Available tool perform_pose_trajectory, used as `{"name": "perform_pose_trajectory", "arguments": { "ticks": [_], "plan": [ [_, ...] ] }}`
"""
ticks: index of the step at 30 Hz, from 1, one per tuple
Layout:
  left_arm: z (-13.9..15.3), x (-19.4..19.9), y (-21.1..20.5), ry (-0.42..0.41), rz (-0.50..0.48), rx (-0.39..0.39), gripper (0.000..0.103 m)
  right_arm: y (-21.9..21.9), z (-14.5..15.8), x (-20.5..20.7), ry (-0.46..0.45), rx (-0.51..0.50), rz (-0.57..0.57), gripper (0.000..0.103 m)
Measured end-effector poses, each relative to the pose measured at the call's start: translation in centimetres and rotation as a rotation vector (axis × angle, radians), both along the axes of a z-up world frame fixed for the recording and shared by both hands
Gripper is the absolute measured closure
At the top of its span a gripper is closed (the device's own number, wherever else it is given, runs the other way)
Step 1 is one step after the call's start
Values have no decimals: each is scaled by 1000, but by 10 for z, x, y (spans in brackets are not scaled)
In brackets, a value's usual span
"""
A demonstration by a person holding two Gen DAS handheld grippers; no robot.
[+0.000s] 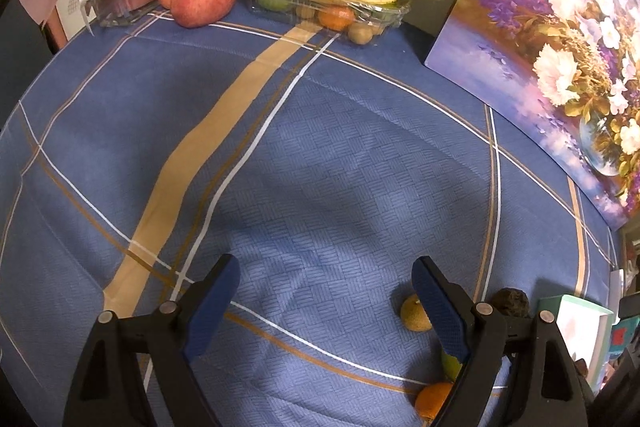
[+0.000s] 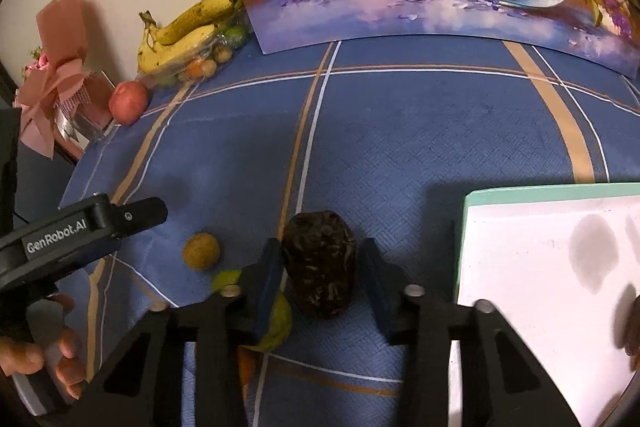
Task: Organize fruits
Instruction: 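Grasp the dark date with the right tool while the left tool approaches a small round fruit, then close the left tool on the small round brown fruit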
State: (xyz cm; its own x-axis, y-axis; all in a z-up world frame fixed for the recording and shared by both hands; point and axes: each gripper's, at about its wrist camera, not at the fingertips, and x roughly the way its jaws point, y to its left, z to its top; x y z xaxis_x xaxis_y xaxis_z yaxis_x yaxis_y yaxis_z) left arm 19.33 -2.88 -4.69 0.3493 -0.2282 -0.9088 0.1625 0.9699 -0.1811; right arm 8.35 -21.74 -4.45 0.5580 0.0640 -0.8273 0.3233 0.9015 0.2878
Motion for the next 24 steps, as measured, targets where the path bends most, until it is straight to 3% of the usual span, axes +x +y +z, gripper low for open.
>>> {"name": "perform_pose_trajectory", "arguments": {
  "ticks": [8, 16, 24],
  "plan": [
    [0, -4, -7, 16, -25, -30, 14, -9, 3, -5, 18, -19, -35, 65],
    [0, -14, -26, 51, -96, -76, 48, -22, 29, -17, -41, -23, -78, 65],
    [-6, -19, -43, 98, -144, -82, 67, -27, 48, -29, -78, -48, -104, 65]
  ]
}}
